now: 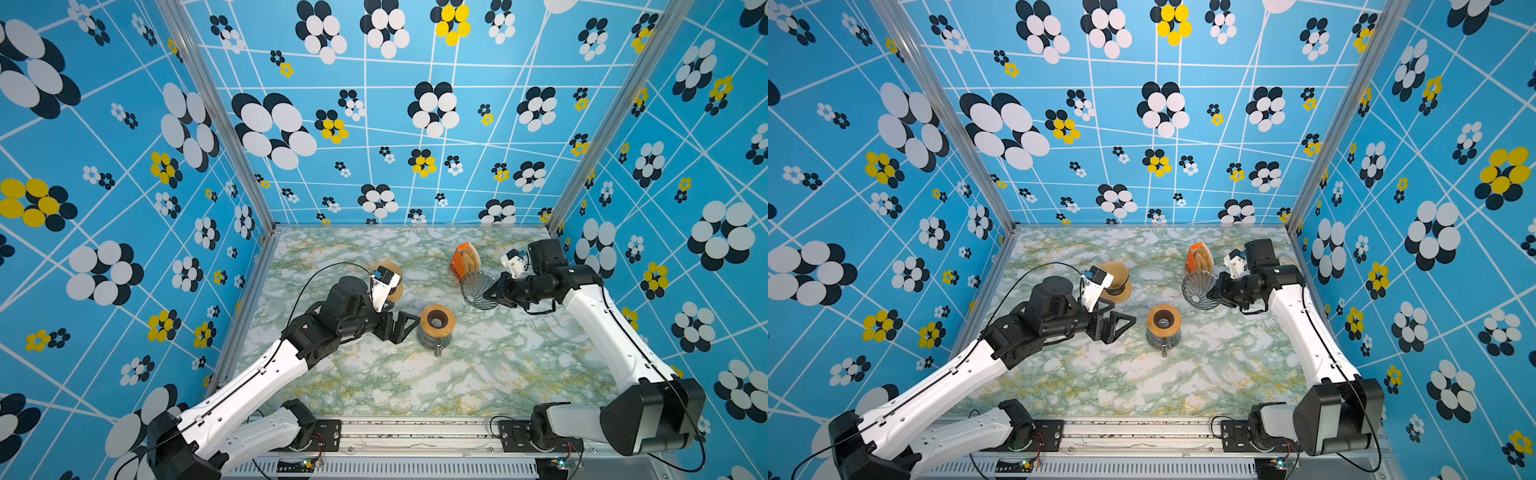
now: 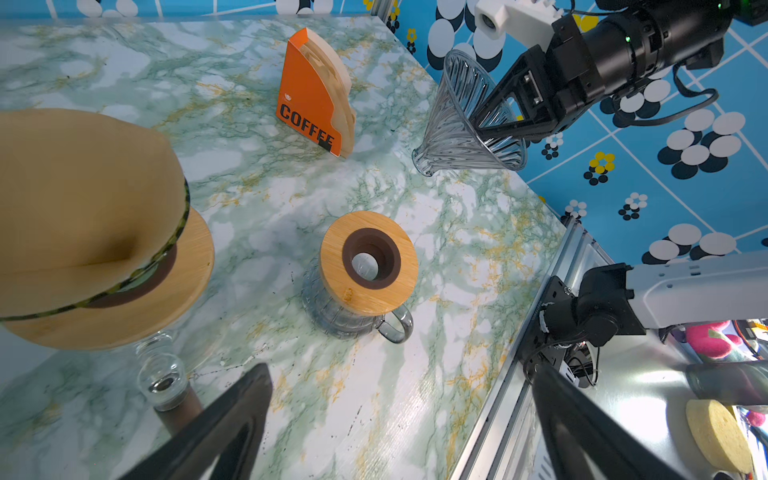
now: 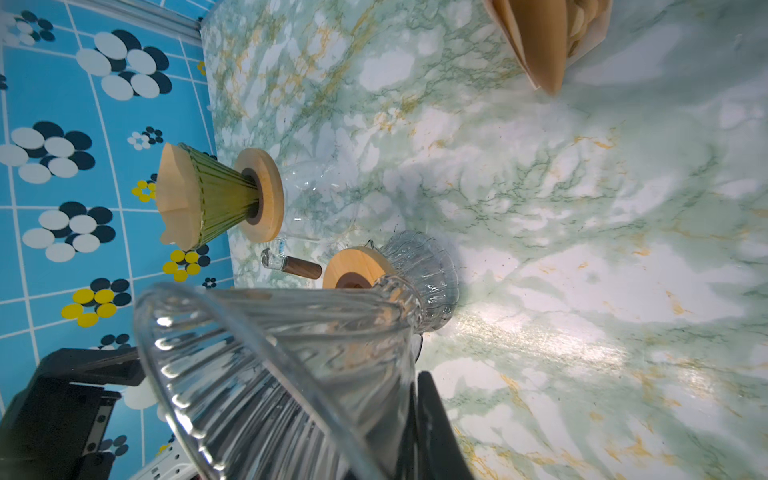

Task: Place the coffee filter in the dripper
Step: 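Move the glass dripper over the wooden ring while the left gripper draws back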

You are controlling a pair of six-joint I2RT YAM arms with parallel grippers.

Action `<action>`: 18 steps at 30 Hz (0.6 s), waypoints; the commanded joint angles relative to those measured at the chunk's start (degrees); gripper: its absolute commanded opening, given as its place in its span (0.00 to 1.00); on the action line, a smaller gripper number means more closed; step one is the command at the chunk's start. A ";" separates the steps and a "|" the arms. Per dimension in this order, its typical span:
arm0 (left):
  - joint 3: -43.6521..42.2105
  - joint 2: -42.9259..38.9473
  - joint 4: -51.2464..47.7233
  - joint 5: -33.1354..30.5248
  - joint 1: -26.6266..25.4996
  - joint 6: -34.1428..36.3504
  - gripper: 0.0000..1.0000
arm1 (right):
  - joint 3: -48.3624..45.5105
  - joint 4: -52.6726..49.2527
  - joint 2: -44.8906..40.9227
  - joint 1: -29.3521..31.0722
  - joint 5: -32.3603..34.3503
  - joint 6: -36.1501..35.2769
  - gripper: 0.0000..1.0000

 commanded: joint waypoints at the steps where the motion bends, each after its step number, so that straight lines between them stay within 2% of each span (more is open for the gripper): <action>1: 2.18 -2.02 -5.97 1.45 1.29 4.80 0.99 | 3.94 -6.13 2.15 3.35 1.07 -2.78 0.12; 10: 3.53 -6.04 -12.47 3.66 4.76 9.80 0.99 | 11.99 -12.13 9.60 10.24 2.00 -3.94 0.12; 15: 3.24 -6.84 -12.16 7.10 4.73 9.28 0.99 | 15.43 -15.02 12.57 11.73 1.72 -4.22 0.11; 18: 2.74 -7.26 -11.67 6.39 4.73 9.34 0.99 | 16.96 -16.37 13.99 12.71 3.35 -4.50 0.11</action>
